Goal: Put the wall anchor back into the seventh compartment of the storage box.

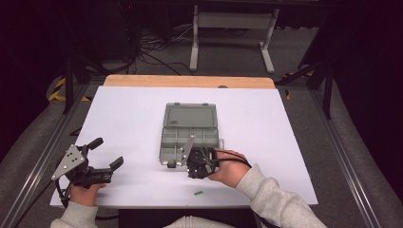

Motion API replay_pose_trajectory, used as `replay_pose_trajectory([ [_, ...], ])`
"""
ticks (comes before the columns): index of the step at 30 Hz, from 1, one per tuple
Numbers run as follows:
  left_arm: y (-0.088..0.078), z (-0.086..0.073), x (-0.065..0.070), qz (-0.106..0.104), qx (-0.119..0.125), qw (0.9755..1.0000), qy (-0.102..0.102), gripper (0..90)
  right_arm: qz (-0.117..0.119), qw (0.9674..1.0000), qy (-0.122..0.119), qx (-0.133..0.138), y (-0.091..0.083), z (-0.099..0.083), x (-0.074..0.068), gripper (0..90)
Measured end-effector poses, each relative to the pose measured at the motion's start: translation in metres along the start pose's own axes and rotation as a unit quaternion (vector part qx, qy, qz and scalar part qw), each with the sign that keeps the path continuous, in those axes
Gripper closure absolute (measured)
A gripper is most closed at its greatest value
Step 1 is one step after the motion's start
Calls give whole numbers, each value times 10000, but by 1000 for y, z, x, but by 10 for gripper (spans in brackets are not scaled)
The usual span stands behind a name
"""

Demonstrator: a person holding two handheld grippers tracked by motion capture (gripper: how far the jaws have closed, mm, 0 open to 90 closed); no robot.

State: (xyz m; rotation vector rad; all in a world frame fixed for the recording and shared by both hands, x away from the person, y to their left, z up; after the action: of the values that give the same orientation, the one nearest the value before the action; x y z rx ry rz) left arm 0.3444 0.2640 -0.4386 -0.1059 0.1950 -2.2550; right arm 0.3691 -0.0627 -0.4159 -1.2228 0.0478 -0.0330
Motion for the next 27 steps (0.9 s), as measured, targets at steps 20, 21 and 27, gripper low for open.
replay_pose_trajectory([
  [20,2,-1,0,3,-20,10000,5,6,-400,9970,506,423,-24,-2,44,839],
  [21,2,-1,0,4,-24,10000,7,6,-413,9968,539,426,-24,-2,46,839],
  [27,2,-1,0,-8,-44,10000,23,6,-456,9959,676,401,-21,-4,58,839],
])
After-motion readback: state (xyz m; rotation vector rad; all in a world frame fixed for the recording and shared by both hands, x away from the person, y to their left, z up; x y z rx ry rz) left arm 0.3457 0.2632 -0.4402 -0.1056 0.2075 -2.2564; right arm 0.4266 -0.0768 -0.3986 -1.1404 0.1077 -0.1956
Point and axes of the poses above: each handheld gripper's, and its own axes: y roughly forward along the jaws, z roughly out of its top, x roughly to its right, the point moved 3 cm from there along y, roughly forward along the jaws, and after that the axes turned 2 degrees about z, right-handed, at the moved point
